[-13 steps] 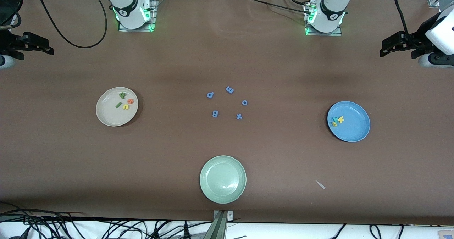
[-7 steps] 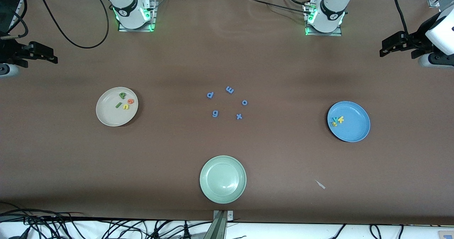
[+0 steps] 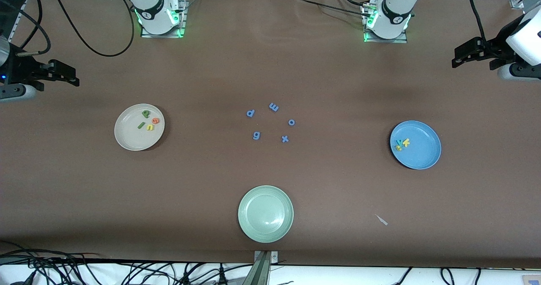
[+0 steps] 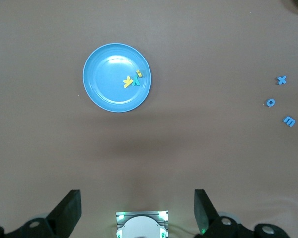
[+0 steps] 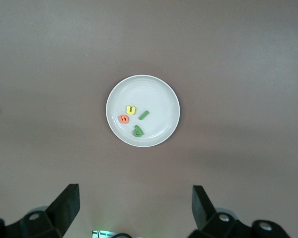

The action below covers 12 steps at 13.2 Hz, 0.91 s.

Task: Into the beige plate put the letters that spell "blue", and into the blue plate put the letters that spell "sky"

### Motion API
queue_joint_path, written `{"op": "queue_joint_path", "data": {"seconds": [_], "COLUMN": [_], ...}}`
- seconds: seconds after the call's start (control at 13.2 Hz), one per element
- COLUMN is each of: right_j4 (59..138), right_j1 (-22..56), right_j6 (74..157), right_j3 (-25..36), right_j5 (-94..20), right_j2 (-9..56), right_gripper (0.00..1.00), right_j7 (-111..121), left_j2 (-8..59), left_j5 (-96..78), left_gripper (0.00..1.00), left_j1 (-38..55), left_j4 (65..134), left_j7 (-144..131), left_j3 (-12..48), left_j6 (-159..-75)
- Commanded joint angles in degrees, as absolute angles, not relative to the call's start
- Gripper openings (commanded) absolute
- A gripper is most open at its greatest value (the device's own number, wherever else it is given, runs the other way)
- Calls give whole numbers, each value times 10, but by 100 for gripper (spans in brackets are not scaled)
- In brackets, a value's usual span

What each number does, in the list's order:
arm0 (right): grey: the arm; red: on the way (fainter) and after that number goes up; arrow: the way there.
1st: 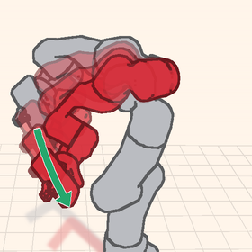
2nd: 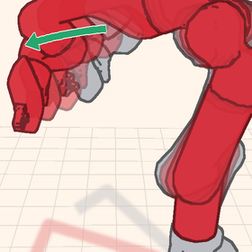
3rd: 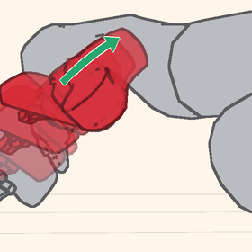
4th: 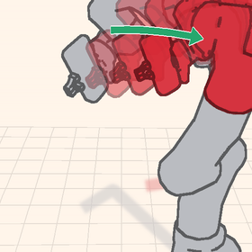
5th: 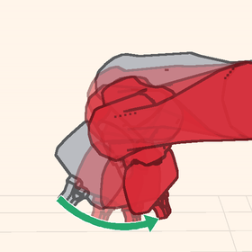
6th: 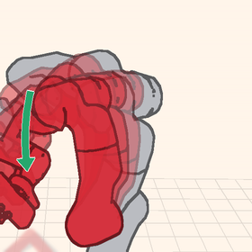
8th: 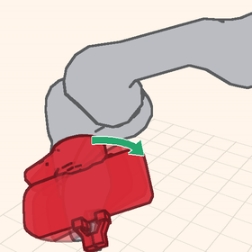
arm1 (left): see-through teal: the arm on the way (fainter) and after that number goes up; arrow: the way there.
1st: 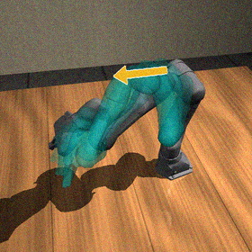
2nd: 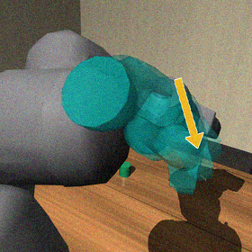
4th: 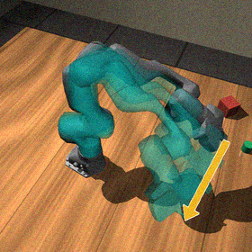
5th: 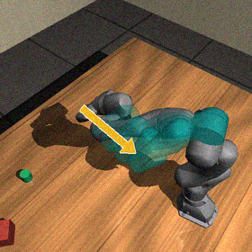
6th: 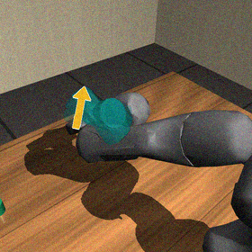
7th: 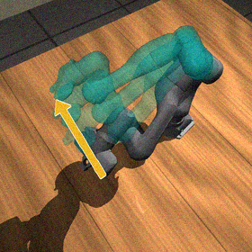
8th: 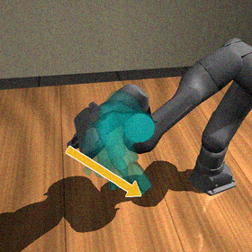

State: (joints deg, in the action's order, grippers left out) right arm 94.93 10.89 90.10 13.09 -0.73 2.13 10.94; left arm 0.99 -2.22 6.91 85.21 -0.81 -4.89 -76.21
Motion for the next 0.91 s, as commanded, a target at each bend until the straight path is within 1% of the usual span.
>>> {"op": "queue_joint_path", "data": {"seconds": [0.0,0.3,0.53,0.83], "right_j4": [973,971,969,967], "right_j1": [118,127,127,124], "right_j6": [907,909,908,913], "right_j3": [128,123,102,100], "right_j5": [-9,19,50,50], "right_j2": [1,4,4,4], "right_gripper": [100,100,100,100], "right_j7": [97,80,80,44], "left_j2": [6,6,6,6], "left_j5": [-33,-33,-33,-33], "left_gripper": [100,100,100,100], "left_j1": [73,73,73,73], "left_j4": [850,850,850,850], "left_j7": [-11,-11,-11,-11], "left_j3": [-49,-49,-49,-49], "left_j6": [-756,-752,-751,-751]}}
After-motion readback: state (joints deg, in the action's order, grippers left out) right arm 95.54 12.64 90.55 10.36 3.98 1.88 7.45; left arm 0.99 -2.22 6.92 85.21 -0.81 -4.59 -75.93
